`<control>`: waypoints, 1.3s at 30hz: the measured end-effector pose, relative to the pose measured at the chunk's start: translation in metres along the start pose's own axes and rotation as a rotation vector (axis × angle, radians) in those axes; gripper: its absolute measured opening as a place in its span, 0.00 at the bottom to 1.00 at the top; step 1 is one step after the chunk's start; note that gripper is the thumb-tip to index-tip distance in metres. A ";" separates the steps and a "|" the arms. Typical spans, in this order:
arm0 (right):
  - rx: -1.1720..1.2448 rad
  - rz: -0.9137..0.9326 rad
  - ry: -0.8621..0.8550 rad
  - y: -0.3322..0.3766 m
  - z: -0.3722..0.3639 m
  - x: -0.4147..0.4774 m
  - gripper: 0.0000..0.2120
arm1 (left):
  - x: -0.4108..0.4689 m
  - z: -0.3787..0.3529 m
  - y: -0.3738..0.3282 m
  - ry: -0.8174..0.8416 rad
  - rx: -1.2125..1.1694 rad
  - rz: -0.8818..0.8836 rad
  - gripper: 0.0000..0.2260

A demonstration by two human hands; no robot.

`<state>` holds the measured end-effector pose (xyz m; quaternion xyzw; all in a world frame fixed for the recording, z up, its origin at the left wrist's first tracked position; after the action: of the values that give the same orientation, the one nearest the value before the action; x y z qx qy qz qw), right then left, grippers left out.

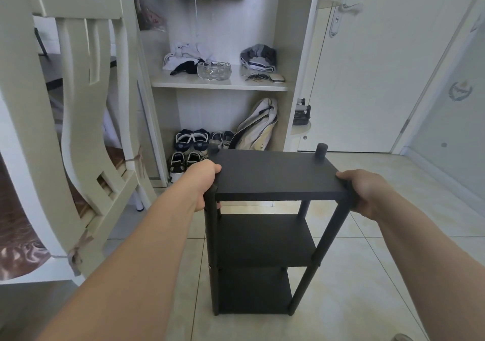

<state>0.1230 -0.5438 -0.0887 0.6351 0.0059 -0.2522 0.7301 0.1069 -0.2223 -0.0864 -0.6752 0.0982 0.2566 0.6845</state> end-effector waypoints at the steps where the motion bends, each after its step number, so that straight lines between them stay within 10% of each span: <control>1: -0.011 0.000 -0.004 0.000 0.000 0.000 0.07 | 0.000 0.000 0.000 -0.002 0.001 -0.001 0.06; 39: 0.156 -0.126 0.153 -0.017 0.014 -0.002 0.06 | 0.000 0.007 0.019 0.093 -0.102 0.098 0.07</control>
<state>0.1108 -0.5569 -0.1013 0.7058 0.0817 -0.2483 0.6584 0.0961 -0.2162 -0.1020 -0.7149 0.1494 0.2629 0.6305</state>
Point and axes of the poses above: each hand's wrist, its own x-axis towards the middle knuckle, its own z-axis out of the back of the hand, y = z × x, the point moved 2 cm from there along x, towards the middle knuckle, and after that the axes turned 2 degrees about x, right-handed, at the moved point
